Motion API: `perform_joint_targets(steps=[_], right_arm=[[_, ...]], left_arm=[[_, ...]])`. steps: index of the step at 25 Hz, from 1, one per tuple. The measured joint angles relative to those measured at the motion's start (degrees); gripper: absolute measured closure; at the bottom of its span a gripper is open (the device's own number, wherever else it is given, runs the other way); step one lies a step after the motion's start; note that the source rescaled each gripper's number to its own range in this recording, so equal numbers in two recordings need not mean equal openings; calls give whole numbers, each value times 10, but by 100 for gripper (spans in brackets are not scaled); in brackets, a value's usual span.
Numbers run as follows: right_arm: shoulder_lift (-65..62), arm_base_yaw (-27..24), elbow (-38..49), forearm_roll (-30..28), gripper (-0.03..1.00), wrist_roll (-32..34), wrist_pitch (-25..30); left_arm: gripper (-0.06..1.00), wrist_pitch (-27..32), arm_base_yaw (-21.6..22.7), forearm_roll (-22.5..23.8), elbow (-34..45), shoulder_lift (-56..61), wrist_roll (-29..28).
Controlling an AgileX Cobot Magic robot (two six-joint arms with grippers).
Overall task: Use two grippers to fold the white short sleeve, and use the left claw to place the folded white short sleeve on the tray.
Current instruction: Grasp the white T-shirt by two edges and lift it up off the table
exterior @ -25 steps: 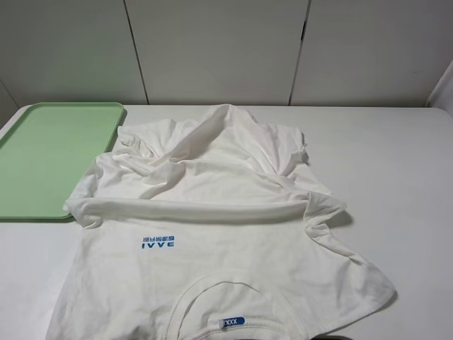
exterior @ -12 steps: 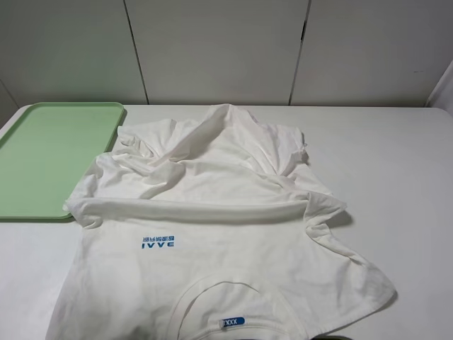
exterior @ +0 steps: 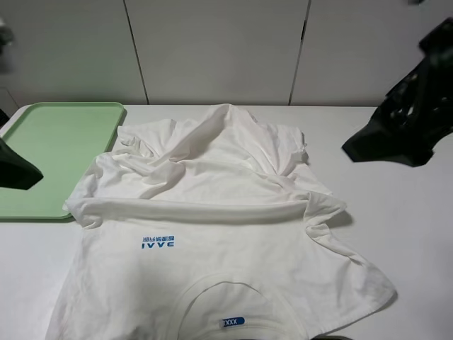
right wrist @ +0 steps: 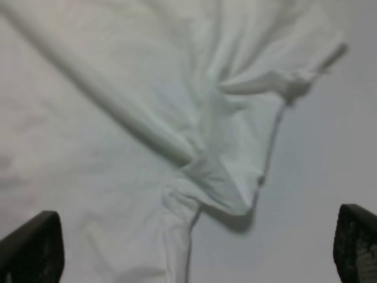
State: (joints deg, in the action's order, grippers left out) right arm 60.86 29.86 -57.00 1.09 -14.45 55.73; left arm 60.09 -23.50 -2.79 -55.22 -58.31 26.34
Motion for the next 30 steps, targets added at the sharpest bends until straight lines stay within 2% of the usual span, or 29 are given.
perform_joint_targets(steps=[6,8,11,21,23,24,26,27,30], right_arm=[[89,73,-2,0,-3,-94,-3],[128,90,-3,-7,-3,-146,-10],[162,92,-3,-18,-3,-192,-14],[222,92,-3,-46,-3,-252,-57],[236,92,-3,-50,-3,-264,-72],[238,92,-3,-51,-3,-268,-78],[248,92,-3,-52,-3,-272,-88],[280,92,-3,-55,-3,-279,-119],[297,92,-3,-56,-3,-283,-131]], left_arm=[[3,34,-6,4,0,-45,55],[3,36,-6,13,0,-55,82],[4,30,-6,32,0,-80,104],[5,-4,-6,53,0,-203,154],[5,-19,-6,77,0,-241,173],[5,-19,-6,77,0,-241,173],[6,-44,-6,109,0,-266,178],[6,-52,-6,117,0,-275,178],[6,-67,-6,144,0,-304,179]])
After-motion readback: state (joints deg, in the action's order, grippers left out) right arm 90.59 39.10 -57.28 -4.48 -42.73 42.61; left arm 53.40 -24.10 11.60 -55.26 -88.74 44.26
